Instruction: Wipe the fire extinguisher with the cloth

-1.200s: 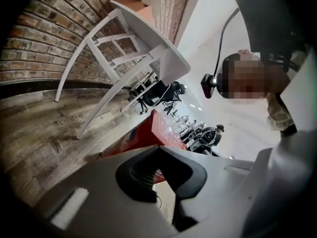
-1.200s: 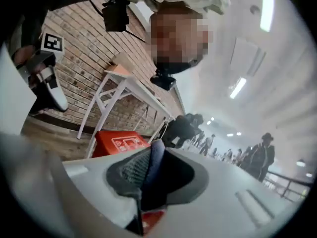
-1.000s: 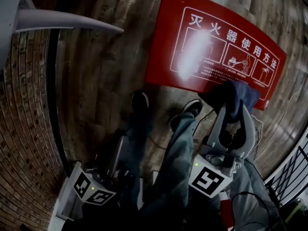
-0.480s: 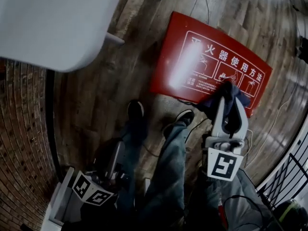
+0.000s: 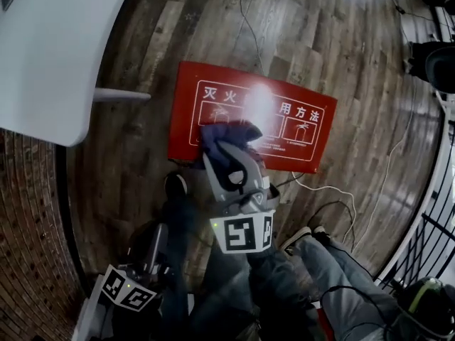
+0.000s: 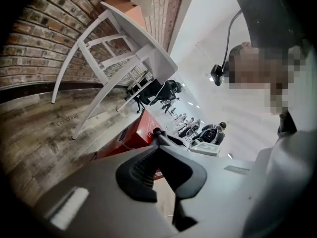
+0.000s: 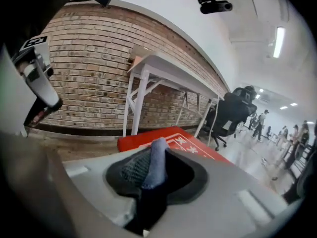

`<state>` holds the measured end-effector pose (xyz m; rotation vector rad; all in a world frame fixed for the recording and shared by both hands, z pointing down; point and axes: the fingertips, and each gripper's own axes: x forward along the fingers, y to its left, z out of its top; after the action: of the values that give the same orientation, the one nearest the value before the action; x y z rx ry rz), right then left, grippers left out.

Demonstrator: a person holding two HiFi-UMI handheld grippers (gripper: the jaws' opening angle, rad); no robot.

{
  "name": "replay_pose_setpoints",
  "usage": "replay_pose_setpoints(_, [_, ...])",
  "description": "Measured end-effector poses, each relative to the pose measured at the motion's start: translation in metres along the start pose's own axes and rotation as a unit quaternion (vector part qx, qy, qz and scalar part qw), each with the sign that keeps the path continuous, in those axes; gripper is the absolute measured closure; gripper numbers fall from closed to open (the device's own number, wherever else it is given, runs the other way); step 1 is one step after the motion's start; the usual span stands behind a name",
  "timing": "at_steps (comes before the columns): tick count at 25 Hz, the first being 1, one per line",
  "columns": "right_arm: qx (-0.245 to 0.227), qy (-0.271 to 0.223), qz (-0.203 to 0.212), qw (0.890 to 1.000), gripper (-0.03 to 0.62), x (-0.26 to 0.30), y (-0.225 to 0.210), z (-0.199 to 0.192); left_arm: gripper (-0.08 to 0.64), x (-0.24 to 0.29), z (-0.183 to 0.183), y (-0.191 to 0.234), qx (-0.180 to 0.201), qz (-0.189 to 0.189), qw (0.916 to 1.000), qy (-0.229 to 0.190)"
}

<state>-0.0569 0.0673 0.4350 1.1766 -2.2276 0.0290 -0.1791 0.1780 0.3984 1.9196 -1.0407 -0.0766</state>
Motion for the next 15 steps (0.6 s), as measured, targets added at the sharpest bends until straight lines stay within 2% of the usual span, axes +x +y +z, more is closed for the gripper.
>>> replay_pose_setpoints(3, [0.049, 0.011, -0.044, 0.998, 0.506, -0.044, -0.044, -0.04, 0.563, 0.001, 0.005, -0.02, 0.001, -0.005, 1.0, 0.008])
replay_pose_setpoints(5, [0.09, 0.037, -0.077, 0.992, 0.506, -0.072, -0.072, -0.071, 0.563, 0.001, 0.014, -0.03, 0.002, -0.007, 0.9999, 0.01])
replay_pose_setpoints(8, [0.106, 0.085, -0.092, 0.986, 0.506, -0.099, -0.093, -0.099, 0.563, -0.001, 0.034, -0.053, 0.014, -0.021, 0.9996, 0.013])
replay_pose_setpoints(12, [0.125, 0.113, -0.125, 0.978, 0.506, -0.084, -0.103, -0.087, 0.563, -0.007, 0.075, -0.089, 0.044, -0.039, 0.9982, -0.001])
replay_pose_setpoints(15, [0.125, 0.09, -0.132, 0.979, 0.506, -0.047, -0.106, -0.058, 0.563, -0.012, 0.093, -0.101, 0.057, -0.04, 0.9975, -0.015])
